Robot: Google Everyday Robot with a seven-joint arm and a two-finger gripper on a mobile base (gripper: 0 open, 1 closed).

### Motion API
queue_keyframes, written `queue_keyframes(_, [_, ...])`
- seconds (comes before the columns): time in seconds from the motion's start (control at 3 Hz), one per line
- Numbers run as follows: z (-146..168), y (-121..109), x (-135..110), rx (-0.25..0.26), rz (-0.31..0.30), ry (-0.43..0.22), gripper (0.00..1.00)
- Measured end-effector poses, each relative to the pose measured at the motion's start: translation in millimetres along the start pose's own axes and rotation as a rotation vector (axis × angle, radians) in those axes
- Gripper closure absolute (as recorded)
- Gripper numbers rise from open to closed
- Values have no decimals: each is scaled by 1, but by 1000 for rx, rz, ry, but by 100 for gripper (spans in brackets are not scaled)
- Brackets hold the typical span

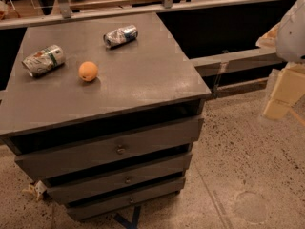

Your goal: Pick orange

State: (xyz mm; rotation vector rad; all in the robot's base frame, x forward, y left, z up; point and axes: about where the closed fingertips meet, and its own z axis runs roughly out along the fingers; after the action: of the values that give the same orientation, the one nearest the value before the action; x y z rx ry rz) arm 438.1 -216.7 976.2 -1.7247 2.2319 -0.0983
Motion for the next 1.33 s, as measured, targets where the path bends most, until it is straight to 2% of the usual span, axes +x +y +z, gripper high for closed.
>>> queue_keyframes(0.33, [0, 0, 0, 0, 0, 0, 0])
queue_keyframes(0.67, [-2, -3, -2, 14, 53, -40, 0])
queue_keyframes(1.0, [0, -18, -10, 34, 185, -168, 0])
queue_keyframes(1.33, [2, -40, -44, 65, 294, -372, 0])
